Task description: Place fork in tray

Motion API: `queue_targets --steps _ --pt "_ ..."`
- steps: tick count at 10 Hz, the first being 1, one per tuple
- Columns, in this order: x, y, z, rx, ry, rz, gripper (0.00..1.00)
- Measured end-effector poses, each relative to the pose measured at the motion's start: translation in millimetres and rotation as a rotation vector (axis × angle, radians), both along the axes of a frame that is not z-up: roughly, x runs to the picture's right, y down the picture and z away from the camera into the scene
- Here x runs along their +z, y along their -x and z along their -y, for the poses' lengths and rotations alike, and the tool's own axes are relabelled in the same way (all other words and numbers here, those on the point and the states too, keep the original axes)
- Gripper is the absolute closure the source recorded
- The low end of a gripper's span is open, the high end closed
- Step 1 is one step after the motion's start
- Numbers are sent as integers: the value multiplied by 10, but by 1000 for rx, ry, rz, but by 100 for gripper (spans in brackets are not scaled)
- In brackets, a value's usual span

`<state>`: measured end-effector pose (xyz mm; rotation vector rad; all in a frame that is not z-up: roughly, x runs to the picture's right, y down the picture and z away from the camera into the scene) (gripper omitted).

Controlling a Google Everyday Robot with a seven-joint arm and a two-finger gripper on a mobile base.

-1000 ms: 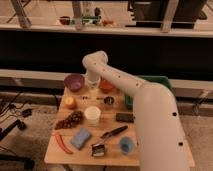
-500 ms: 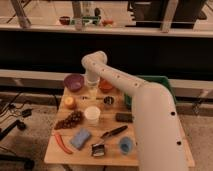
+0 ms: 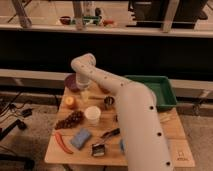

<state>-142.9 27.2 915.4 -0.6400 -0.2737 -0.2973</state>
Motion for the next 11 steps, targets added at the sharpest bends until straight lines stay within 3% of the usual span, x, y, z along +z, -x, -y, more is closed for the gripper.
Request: queue_targets --steps 5,11 --pt "194 -316 16 106 1 -118 20" --pt "200 -325 -7 104 12 -123 20"
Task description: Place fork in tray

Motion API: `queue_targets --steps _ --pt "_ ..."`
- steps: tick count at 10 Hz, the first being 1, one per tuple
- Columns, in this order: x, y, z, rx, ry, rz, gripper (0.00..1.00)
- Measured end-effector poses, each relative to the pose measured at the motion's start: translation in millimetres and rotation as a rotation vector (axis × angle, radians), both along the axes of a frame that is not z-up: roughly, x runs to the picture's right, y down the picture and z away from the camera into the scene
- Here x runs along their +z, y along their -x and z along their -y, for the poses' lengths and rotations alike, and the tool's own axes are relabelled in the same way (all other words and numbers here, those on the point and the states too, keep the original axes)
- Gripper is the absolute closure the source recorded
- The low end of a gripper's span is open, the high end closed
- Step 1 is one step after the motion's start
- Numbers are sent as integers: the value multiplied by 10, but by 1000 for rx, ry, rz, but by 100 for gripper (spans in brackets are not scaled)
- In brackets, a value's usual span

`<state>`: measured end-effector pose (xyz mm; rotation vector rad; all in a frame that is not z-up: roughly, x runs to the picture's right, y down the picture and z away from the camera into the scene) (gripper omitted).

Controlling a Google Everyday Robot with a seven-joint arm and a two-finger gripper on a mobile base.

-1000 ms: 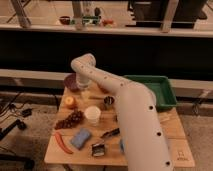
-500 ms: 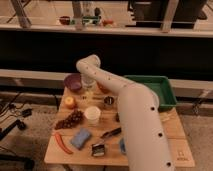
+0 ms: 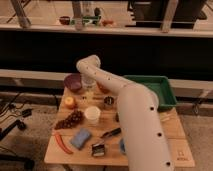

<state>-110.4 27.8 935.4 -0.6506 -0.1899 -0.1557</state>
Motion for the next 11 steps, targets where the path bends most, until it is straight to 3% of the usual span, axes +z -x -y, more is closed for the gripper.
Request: queue_targets --steps 2,4,11 --pt "2 -1 -13 -2 4 -4 20" --pt "75 -35 -98 7 14 -44 20" --pt "140 -36 -84 17 -2 -89 20"
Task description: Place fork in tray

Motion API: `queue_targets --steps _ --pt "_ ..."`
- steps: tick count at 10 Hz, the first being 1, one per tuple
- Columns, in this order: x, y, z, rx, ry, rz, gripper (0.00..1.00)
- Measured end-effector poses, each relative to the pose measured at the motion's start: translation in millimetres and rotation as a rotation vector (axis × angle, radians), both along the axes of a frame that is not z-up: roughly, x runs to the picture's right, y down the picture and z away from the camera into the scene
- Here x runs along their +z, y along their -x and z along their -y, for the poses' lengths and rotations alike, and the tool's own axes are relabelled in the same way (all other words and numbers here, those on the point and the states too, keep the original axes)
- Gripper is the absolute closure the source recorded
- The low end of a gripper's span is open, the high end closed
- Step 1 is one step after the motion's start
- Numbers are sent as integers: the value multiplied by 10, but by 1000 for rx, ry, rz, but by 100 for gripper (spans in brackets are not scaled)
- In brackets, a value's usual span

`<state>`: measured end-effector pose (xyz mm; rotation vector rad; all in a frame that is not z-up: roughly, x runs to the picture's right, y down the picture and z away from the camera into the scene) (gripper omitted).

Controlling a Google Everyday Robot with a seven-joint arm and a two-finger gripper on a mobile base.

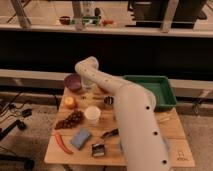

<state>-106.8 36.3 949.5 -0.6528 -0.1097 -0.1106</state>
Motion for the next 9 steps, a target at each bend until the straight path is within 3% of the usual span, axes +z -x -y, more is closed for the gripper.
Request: queue_targets --steps 9 --pt "163 -65 -122 4 24 -23 20"
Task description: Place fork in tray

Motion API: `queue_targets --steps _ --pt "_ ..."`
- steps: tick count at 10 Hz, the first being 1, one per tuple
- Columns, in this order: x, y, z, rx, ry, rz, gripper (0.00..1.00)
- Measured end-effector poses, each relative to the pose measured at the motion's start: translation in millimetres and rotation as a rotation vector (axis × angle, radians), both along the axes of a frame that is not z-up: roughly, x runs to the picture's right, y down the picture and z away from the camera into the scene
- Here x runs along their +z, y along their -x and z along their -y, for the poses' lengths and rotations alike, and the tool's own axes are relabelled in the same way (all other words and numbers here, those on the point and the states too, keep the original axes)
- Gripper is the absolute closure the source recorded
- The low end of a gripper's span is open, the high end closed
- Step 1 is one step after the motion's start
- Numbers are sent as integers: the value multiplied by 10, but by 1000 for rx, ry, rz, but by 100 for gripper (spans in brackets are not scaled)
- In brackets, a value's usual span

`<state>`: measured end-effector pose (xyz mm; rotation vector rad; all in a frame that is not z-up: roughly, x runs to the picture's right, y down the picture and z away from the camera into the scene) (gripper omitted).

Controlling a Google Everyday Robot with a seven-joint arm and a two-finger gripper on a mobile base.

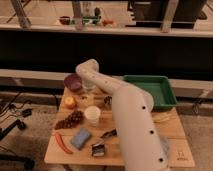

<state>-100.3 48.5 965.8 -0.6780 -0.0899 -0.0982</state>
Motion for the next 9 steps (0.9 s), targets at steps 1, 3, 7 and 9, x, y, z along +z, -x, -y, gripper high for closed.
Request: queue_targets --steps 1,3,7,9 --pt "21 -12 -11 6 5 -3 20" --pt "72 -63 -26 19 14 -17 20" --pt "152 -99 -104 19 24 -49 20" --pt "160 -88 -115 18 24 -55 20"
